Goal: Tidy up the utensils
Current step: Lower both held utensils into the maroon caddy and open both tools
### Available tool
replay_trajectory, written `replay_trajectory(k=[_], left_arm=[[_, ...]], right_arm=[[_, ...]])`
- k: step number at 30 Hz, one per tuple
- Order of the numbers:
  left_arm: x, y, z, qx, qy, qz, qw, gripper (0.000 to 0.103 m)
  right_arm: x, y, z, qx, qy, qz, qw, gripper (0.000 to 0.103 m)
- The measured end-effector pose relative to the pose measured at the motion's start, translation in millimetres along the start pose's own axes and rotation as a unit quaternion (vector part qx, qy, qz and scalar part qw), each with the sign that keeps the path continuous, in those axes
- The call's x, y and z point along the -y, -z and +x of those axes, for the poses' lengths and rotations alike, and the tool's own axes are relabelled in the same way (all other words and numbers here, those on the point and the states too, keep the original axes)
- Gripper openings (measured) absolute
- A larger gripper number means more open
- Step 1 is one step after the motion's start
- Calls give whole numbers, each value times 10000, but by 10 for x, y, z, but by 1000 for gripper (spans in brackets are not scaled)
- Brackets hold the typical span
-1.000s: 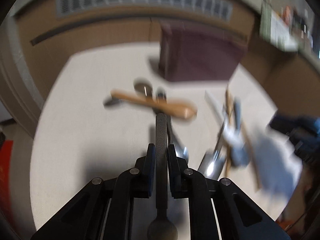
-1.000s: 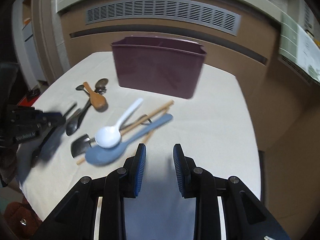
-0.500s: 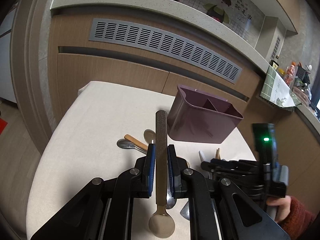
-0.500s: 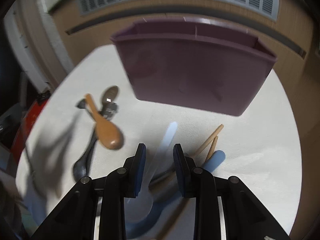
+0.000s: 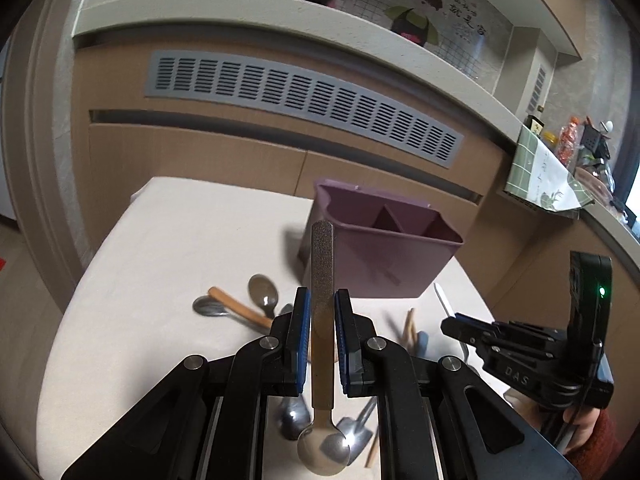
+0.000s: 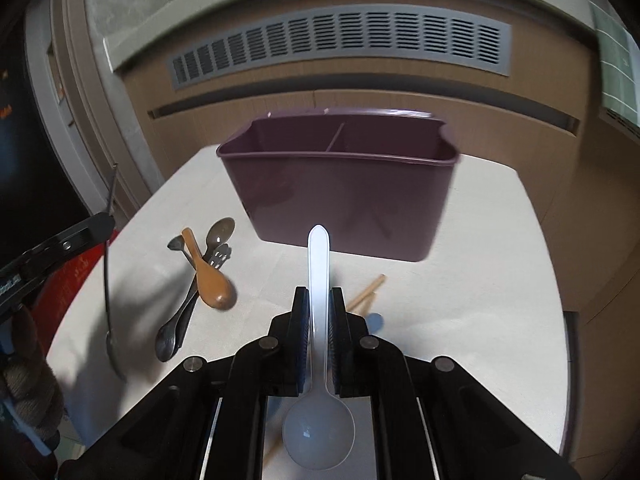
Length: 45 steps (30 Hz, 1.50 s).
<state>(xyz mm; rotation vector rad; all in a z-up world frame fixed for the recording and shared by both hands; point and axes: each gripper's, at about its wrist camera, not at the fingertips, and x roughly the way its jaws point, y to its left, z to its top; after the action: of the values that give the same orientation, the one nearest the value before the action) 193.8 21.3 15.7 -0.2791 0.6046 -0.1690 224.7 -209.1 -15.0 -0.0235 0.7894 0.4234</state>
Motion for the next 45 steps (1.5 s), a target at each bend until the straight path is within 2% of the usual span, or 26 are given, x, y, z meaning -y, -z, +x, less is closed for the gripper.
replay_trajectory(k=[2, 4, 6, 8, 10, 11, 13, 16, 20, 24, 27, 29, 30, 32, 35, 38, 40, 42, 45], left_arm=[[67, -63, -28, 88, -2, 52, 9999, 12], [149, -240, -88, 265, 89, 101, 9996, 12], [276, -559, -213, 743, 224, 154, 9969, 12], [368, -900, -364, 1518, 390, 97, 9876, 12], [404, -1176, -413, 2246, 496, -105, 9731, 12], [412, -1271, -370, 2403, 523, -149, 9692, 12], [411, -1384, -211, 2485, 539, -199, 9669, 12], [346, -1452, 196, 2222, 476, -294, 9734, 12], [277, -1393, 559, 1951, 453, -338, 9792, 12], [246, -1278, 814, 1803, 389, -357, 9822, 12], [200, -1206, 965, 1628, 509, -422, 9844, 13], [182, -1152, 1030, 1473, 794, -417, 9850, 20], [180, -1126, 1040, 1383, 915, -358, 9855, 28], [176, -1080, 1000, 1321, 942, -255, 9864, 32], [149, -1041, 822, 1324, 738, -204, 9882, 32], [71, -963, 585, 1239, 331, -137, 9916, 32], [-8, -852, 443, 1114, 51, -105, 9937, 32], [-105, -683, 317, 811, -174, -123, 9965, 32], [-191, -372, 145, 433, -271, -119, 9986, 32]], right_arm=[[75, 5, -107, 219, 73, 77, 9997, 8], [119, -153, -252, 599, 118, 106, 9981, 8], [111, -441, -508, 1183, 243, 62, 9927, 8], [118, -768, -720, 1840, 339, 152, 9822, 8], [182, -1025, -849, 2280, 341, 363, 9724, 8], [221, -1152, -862, 2481, 339, 466, 9670, 8], [279, -1290, -788, 2661, 358, 605, 9614, 8], [358, -1420, -548, 2708, 413, 704, 9592, 8], [446, -1435, -151, 2599, 227, 822, 9619, 8], [481, -1361, 101, 2567, 458, 750, 9625, 8], [464, -1309, 254, 2466, 598, 603, 9654, 9], [464, -1255, 300, 2323, 532, 524, 9698, 11], [456, -1217, 293, 2266, 511, 448, 9716, 12], [424, -1159, 235, 2254, 603, 316, 9719, 15], [403, -1033, 16, 2261, 723, 252, 9711, 18], [446, -923, -171, 2096, 623, 384, 9751, 20], [506, -817, -240, 1738, 471, 488, 9824, 24], [502, -705, -222, 1285, 398, 402, 9901, 24], [423, -414, -100, 574, 486, 134, 9971, 24]])
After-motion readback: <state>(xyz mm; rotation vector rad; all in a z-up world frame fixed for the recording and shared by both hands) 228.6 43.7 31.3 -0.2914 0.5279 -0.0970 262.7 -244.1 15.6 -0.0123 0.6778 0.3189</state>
